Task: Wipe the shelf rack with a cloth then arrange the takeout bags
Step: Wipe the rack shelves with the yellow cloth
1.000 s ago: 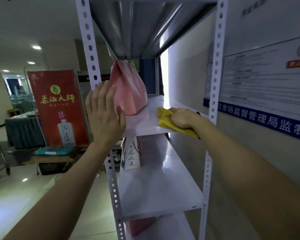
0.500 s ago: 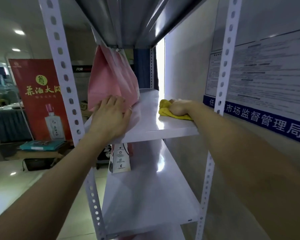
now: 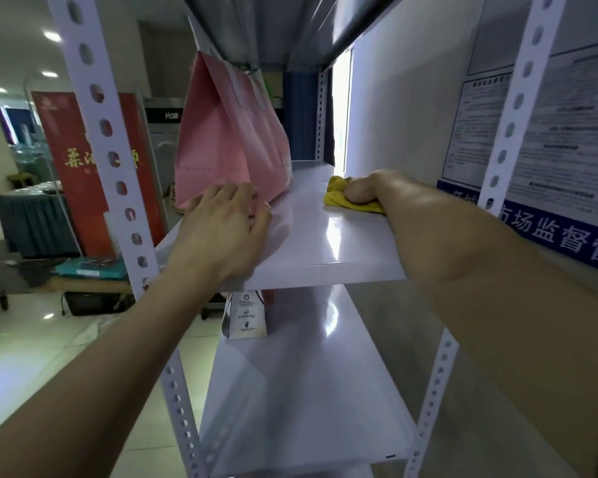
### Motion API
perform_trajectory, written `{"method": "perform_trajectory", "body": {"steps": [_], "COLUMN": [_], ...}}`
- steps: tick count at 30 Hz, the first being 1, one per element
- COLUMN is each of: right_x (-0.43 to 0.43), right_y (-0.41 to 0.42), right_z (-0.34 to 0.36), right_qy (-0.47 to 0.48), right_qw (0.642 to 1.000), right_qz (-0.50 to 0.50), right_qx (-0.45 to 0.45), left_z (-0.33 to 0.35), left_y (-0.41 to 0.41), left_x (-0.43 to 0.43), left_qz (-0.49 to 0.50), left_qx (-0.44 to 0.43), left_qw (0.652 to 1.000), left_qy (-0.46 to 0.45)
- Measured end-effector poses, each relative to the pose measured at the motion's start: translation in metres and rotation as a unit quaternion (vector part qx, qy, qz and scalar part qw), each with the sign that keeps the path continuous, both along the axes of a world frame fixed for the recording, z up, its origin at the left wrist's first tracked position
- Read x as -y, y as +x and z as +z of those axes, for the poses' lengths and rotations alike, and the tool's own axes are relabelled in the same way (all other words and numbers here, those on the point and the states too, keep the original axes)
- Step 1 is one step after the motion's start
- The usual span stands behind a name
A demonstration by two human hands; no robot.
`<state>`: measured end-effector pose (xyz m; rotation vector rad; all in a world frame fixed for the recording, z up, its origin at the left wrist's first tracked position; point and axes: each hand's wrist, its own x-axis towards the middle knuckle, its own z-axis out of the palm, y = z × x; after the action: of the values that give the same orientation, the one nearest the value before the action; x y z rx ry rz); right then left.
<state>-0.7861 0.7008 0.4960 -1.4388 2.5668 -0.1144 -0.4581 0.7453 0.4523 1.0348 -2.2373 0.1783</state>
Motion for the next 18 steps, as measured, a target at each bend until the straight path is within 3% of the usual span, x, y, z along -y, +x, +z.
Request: {"method": "perform_trajectory", "body": {"steps": [10, 18], "right_x": [-0.123, -0.187], "right_y": [0.084, 0.091], "right_z": [-0.001, -0.021], "right_qy": [-0.055, -0.119], "right_qw": [0.993, 0.990], "right_qz": [0.095, 0.071], "right_qx": [0.043, 0.041], "left_z": [0.005, 0.006], "left_y": [0.000, 0.000], "left_x": [-0.005, -0.005], "left_qz": [0.001, -0.019], "left_qx": [0.021, 0.042], "left_qw": [0.999, 0.998], "left_qy": [0.035, 0.030]}}
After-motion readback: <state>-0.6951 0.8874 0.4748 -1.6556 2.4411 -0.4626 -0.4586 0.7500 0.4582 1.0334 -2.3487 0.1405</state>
